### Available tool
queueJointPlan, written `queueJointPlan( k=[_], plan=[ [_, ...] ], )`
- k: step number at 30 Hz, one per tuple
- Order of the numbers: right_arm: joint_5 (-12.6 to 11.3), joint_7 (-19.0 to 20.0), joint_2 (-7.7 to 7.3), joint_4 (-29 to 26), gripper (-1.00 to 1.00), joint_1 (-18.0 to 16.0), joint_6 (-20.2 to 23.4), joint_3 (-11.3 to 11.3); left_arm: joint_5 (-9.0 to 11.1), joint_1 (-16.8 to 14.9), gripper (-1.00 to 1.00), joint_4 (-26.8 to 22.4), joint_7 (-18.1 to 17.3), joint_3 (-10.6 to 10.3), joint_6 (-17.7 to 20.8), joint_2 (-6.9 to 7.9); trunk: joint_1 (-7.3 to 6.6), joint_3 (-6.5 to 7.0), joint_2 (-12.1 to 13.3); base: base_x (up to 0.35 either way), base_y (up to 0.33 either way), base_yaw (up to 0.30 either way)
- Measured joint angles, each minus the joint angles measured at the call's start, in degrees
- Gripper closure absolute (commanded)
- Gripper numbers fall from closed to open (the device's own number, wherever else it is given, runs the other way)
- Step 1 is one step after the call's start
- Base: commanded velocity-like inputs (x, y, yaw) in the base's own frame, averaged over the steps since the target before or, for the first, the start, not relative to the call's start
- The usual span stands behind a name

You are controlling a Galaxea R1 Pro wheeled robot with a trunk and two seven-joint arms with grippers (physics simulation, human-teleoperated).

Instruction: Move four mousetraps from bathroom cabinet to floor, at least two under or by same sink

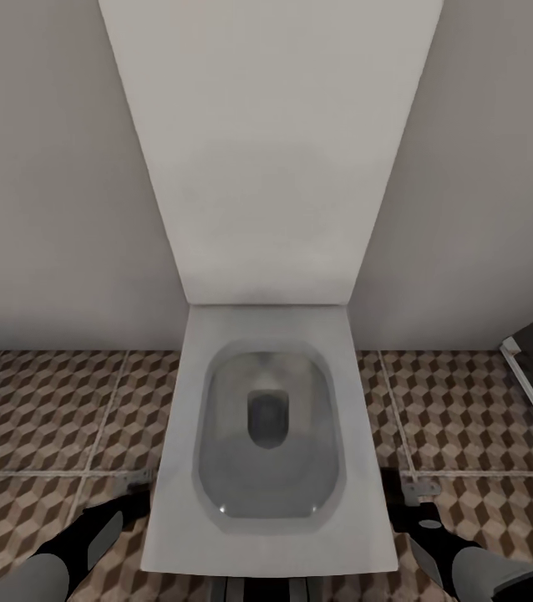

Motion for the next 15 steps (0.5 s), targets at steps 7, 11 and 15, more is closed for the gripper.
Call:
queueJointPlan(
  k=[7, 11, 15],
  plan=[
    [0.00, 0.04, 0.00, 0.00, 1.00, 0.08, 0.02, 0.01, 0.00, 0.00, 1.00, 0.00, 0.00, 0.02, 0.00, 0.00, 0.18, -1.55, -0.09, 0.000, 0.000, 0.000],
    [0.00, 0.05, 0.00, 0.00, 1.00, 0.06, 0.01, 0.01, 0.00, 0.00, 1.00, 0.00, 0.00, 0.00, 0.00, 0.00, 0.18, -1.56, -0.10, 0.000, 0.000, 0.000],
    [0.00, 0.01, 0.00, 0.00, 1.00, 0.06, -0.04, 0.01, 0.00, 0.00, 1.00, 0.00, 0.00, -0.01, 0.00, 0.01, 0.18, -1.56, -0.10, 0.000, 0.000, 0.000]
  ],
)
